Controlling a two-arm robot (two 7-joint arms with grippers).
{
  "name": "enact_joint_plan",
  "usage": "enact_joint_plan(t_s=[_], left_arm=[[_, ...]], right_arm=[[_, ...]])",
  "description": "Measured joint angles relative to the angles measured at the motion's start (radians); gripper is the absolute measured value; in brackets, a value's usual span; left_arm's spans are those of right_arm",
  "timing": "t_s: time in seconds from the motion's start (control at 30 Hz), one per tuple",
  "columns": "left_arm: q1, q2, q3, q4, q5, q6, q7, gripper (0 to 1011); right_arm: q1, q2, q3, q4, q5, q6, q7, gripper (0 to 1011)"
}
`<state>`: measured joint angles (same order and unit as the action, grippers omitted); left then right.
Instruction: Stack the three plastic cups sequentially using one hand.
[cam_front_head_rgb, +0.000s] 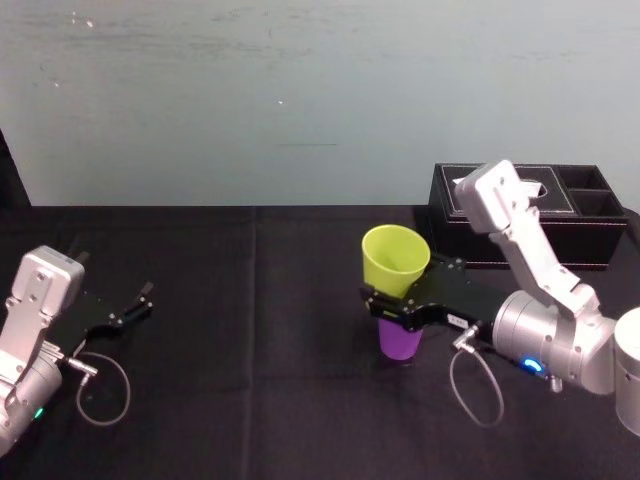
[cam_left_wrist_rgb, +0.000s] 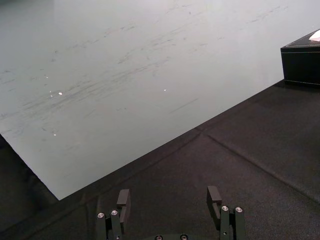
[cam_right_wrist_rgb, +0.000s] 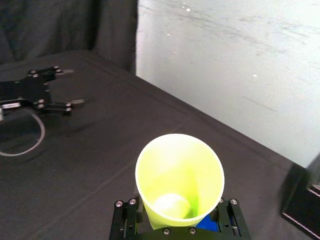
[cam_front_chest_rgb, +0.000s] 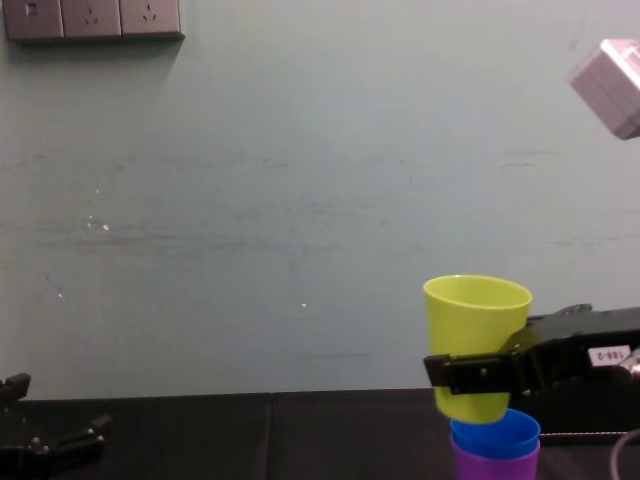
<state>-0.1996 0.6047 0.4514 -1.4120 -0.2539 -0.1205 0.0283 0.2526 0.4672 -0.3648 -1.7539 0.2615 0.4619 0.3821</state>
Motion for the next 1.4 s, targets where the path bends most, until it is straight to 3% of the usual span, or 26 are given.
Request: enact_joint_plan(t_s=[0.37,0.83,1.4], left_arm=[[0.000,0.000,0.000,0.000,0.000,0.000,0.000,1000],[0.000,0.000,0.000,0.000,0.000,0.000,0.000,1000],[0.000,0.000,0.000,0.000,0.000,0.000,0.000,1000]], right_arm=[[0.038,-0.004,0.018,0.056,0.008,-0.001,-0.013,705],[0.085,-0.026,0.005,0.136,0.007,-0.004,-0.015,705],[0.098,-0.035,-0.004,0.172,0.002,0.001,-0.013,705]])
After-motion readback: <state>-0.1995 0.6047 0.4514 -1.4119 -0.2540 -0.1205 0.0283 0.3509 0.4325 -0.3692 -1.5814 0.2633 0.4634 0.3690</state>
